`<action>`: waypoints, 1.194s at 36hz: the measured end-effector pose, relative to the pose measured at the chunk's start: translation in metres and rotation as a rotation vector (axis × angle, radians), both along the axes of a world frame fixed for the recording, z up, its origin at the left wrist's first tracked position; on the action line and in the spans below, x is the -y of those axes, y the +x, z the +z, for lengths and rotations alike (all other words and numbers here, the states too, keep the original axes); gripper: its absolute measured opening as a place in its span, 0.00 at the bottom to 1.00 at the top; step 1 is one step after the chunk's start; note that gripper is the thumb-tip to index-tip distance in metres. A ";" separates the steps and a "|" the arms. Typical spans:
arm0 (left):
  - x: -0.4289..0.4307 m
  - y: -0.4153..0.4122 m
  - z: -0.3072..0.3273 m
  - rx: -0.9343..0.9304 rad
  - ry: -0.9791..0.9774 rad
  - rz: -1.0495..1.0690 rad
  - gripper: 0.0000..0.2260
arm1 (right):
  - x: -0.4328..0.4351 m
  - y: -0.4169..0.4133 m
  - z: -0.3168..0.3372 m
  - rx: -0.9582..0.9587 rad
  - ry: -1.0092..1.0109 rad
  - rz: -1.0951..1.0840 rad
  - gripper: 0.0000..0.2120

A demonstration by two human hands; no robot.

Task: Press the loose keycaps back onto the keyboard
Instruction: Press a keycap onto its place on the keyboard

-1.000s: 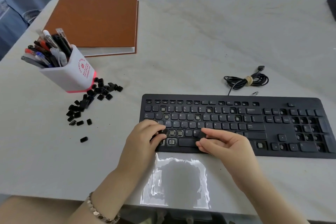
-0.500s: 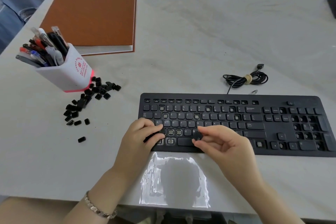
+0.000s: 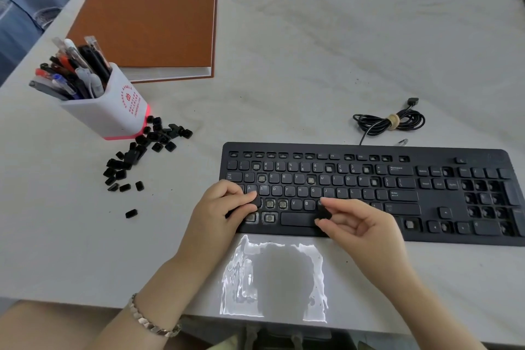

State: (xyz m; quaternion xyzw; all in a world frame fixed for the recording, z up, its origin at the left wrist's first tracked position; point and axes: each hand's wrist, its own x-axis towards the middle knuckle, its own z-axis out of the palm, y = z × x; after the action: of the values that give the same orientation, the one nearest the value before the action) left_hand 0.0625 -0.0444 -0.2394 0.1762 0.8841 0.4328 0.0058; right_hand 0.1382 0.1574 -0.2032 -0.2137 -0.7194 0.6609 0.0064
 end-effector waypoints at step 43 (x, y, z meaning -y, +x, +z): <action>-0.004 0.006 -0.010 -0.387 -0.229 -0.084 0.12 | -0.012 0.002 0.000 0.122 0.005 0.003 0.13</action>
State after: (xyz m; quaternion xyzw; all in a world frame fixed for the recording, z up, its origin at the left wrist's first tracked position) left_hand 0.0690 -0.0407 -0.2489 0.2908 0.9040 0.2870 -0.1256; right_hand 0.1403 0.1697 -0.2029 -0.2526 -0.7203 0.6449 -0.0378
